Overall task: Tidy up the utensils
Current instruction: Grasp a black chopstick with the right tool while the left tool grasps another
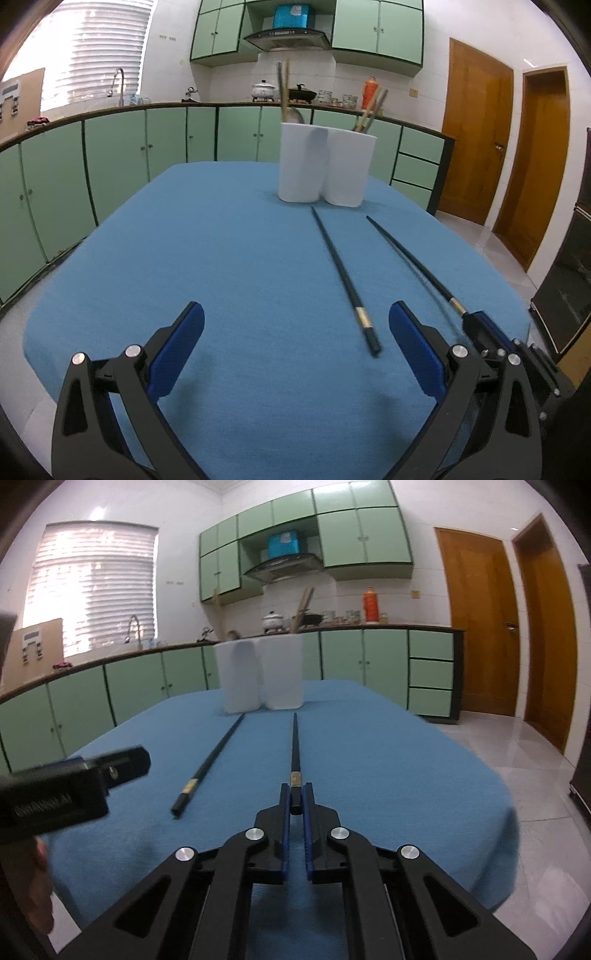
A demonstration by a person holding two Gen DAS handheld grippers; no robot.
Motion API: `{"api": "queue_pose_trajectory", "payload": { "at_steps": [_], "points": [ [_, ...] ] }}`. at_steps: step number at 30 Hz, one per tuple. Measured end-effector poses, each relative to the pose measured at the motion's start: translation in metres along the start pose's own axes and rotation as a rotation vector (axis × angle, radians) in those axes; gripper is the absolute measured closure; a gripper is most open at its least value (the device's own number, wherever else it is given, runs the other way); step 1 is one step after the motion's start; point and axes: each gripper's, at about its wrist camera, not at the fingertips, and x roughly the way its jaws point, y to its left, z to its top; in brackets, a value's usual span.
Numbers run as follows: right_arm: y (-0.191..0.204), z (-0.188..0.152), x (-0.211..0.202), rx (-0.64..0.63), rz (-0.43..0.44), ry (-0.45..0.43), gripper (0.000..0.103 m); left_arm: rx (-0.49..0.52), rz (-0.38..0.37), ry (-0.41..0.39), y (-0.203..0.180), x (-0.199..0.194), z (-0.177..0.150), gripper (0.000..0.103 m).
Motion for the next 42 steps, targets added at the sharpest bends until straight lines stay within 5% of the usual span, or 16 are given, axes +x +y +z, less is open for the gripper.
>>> {"api": "queue_pose_trajectory", "payload": {
  "at_steps": [5, 7, 14, 25, 34, 42],
  "points": [
    [-0.019, 0.001, -0.010, 0.031, -0.043, -0.025, 0.097, 0.012, -0.020, 0.021, -0.017, 0.006, -0.007, 0.009],
    [-0.025, 0.001, -0.009, 0.046, -0.051, -0.024, 0.097, 0.020, -0.021, 0.037, -0.022, 0.011, -0.010, 0.027],
    [-0.036, 0.002, -0.011, 0.067, -0.055, -0.028, 0.097, 0.020, 0.006, 0.060, -0.032, 0.024, -0.017, 0.043],
    [-0.040, 0.002, -0.012, 0.080, -0.048, -0.030, 0.097, 0.053, 0.023, 0.042, -0.053, 0.023, -0.021, 0.095],
    [-0.041, 0.003, -0.014, 0.074, -0.056, -0.049, 0.097, 0.049, 0.040, 0.034, -0.056, 0.018, -0.018, 0.097],
    [-0.042, 0.018, -0.027, 0.033, -0.062, -0.122, 0.097, 0.102, 0.069, -0.058, -0.058, -0.006, -0.002, 0.097]
  ]
}}
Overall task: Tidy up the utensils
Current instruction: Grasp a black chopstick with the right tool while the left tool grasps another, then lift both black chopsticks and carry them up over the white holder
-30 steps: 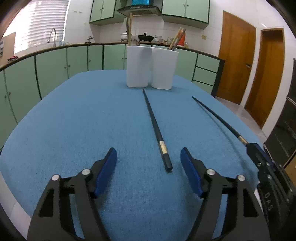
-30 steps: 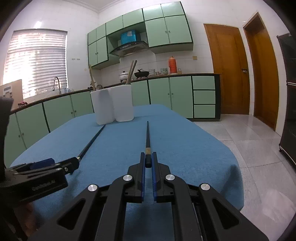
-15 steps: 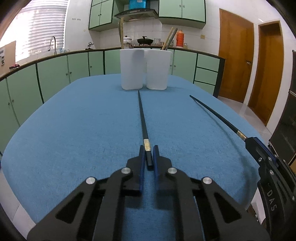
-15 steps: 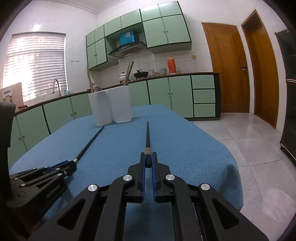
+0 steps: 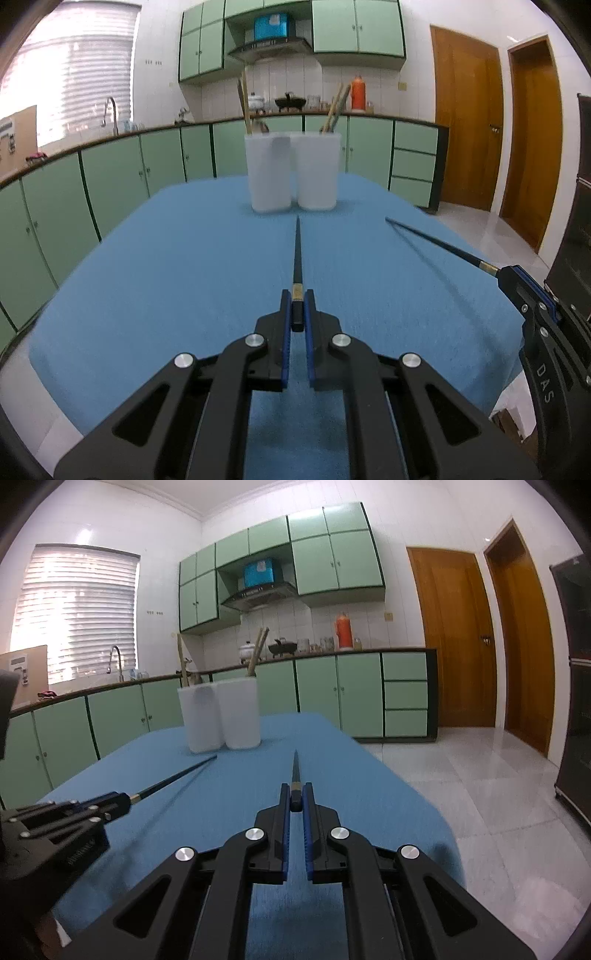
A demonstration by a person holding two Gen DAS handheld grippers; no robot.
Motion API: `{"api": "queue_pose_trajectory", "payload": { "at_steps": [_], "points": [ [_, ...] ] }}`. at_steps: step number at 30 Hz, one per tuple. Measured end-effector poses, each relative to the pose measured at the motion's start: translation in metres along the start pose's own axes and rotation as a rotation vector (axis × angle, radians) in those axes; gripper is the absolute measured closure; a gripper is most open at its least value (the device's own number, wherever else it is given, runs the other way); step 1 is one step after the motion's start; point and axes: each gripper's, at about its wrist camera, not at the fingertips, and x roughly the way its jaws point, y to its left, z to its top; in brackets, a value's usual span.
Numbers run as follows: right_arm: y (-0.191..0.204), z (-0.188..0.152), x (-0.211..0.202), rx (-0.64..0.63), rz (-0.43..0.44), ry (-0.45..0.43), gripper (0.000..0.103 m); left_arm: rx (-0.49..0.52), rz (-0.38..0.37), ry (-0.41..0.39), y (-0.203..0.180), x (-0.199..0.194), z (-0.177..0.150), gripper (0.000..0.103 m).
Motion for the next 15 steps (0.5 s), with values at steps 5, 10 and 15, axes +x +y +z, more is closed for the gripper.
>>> {"api": "queue_pose_trajectory", "payload": {
  "at_steps": [5, 10, 15],
  "points": [
    [0.001, 0.023, -0.005, -0.017, 0.018, -0.053, 0.097, 0.004, 0.004, -0.070, 0.006, -0.016, 0.021, 0.097],
    [0.002, 0.057, -0.012, -0.041, 0.061, -0.117, 0.097, 0.010, -0.002, -0.140, 0.008, -0.030, 0.048, 0.097],
    [0.002, 0.103, -0.010, -0.045, 0.122, -0.137, 0.097, 0.024, -0.017, -0.210, 0.010, -0.045, 0.076, 0.097]
  ]
}}
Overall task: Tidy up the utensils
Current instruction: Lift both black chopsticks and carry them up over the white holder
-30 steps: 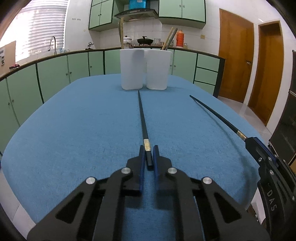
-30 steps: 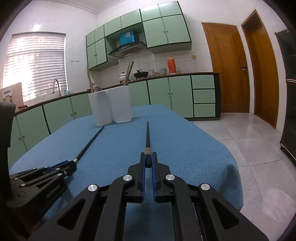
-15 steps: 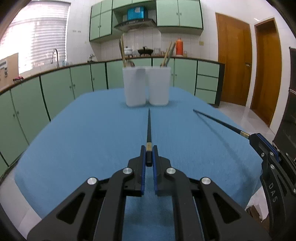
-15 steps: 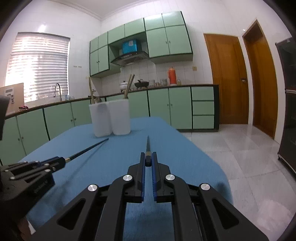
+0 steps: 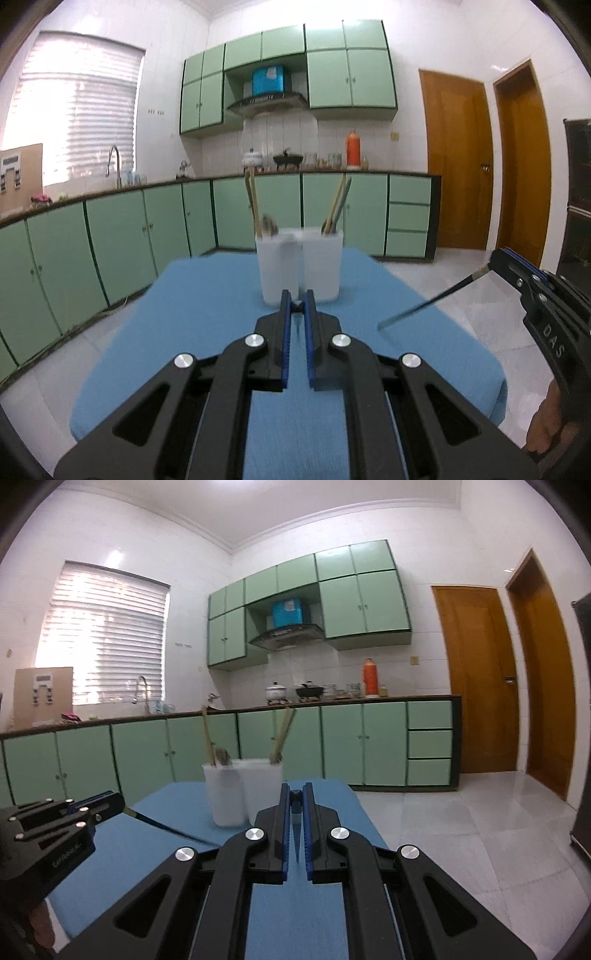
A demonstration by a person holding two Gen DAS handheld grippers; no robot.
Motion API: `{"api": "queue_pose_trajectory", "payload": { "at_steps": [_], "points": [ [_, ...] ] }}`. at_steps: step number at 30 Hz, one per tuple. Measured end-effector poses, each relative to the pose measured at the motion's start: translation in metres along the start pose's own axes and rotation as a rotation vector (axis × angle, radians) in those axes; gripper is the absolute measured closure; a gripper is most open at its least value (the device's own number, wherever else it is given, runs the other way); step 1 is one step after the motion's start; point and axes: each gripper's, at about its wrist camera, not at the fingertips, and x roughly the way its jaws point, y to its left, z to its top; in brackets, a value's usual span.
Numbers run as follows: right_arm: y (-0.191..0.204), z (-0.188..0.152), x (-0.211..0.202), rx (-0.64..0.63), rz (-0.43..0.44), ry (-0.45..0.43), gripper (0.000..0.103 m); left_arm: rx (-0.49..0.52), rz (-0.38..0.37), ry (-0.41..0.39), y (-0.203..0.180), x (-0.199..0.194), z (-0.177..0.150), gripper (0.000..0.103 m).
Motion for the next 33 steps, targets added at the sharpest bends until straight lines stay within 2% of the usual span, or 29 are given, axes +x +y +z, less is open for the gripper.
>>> {"api": "queue_pose_trajectory", "payload": {
  "at_steps": [4, 11, 15, 33],
  "points": [
    [-0.004, 0.033, 0.013, 0.019, 0.048, 0.033, 0.097, 0.000, -0.028, -0.030, 0.004, 0.000, 0.026, 0.097],
    [-0.008, 0.069, 0.040, 0.069, 0.133, 0.110, 0.097, -0.011, -0.059, -0.031, 0.012, 0.009, 0.055, 0.097],
    [-0.006, 0.085, 0.047, 0.064, 0.140, 0.102, 0.097, -0.018, -0.065, -0.024, 0.018, 0.012, 0.067, 0.097],
    [0.017, 0.131, 0.074, 0.008, 0.164, 0.039, 0.097, -0.057, -0.051, -0.094, 0.042, 0.024, 0.110, 0.097]
  ]
}}
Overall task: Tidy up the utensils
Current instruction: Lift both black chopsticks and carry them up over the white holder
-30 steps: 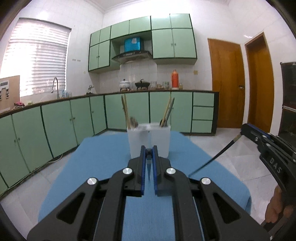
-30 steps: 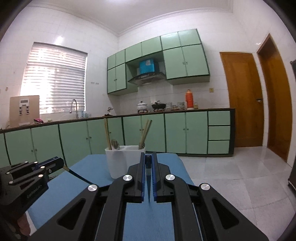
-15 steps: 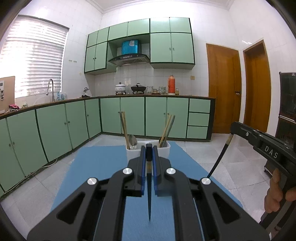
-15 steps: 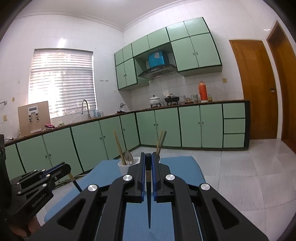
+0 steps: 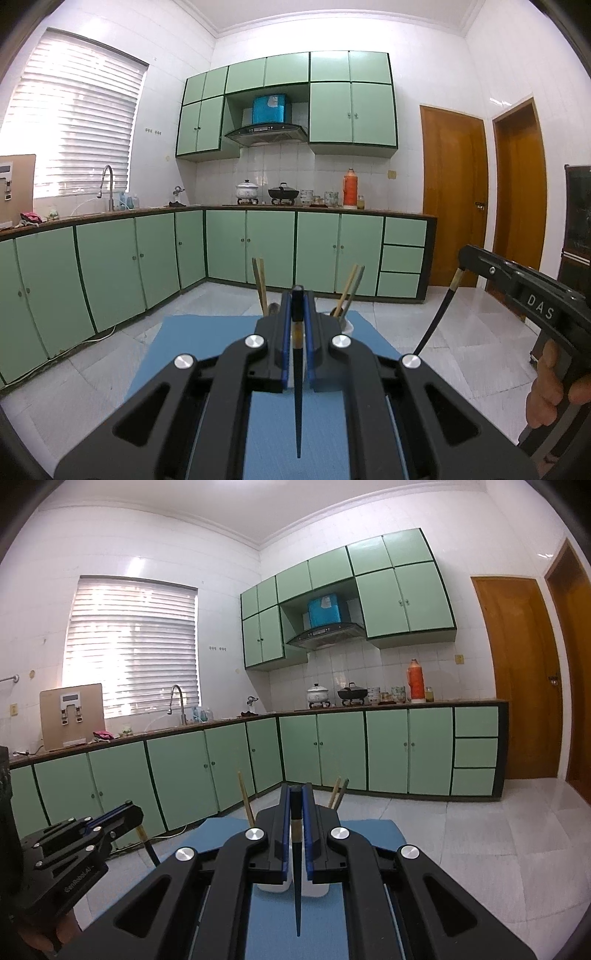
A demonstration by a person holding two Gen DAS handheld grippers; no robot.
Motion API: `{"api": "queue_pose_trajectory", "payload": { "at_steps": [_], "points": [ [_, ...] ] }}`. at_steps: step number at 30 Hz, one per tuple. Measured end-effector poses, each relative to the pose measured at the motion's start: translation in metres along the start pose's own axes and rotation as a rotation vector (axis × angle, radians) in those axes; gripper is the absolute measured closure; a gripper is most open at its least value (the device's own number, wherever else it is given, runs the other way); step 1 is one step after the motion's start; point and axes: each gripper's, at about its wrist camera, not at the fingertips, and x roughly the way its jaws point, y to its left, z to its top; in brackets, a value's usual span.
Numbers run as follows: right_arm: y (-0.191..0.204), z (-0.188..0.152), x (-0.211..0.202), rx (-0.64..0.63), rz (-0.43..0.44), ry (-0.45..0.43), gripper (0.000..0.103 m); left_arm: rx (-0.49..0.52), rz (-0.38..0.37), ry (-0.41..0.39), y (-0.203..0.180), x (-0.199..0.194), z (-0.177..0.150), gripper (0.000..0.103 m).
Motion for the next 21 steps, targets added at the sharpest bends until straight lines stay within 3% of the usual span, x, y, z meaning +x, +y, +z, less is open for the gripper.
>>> {"api": "queue_pose_trajectory", "payload": {
  "at_steps": [21],
  "points": [
    [0.009, 0.070, 0.051, -0.022, -0.001, -0.103, 0.097, -0.046, 0.010, -0.163, 0.012, 0.051, 0.081, 0.097]
  ]
}}
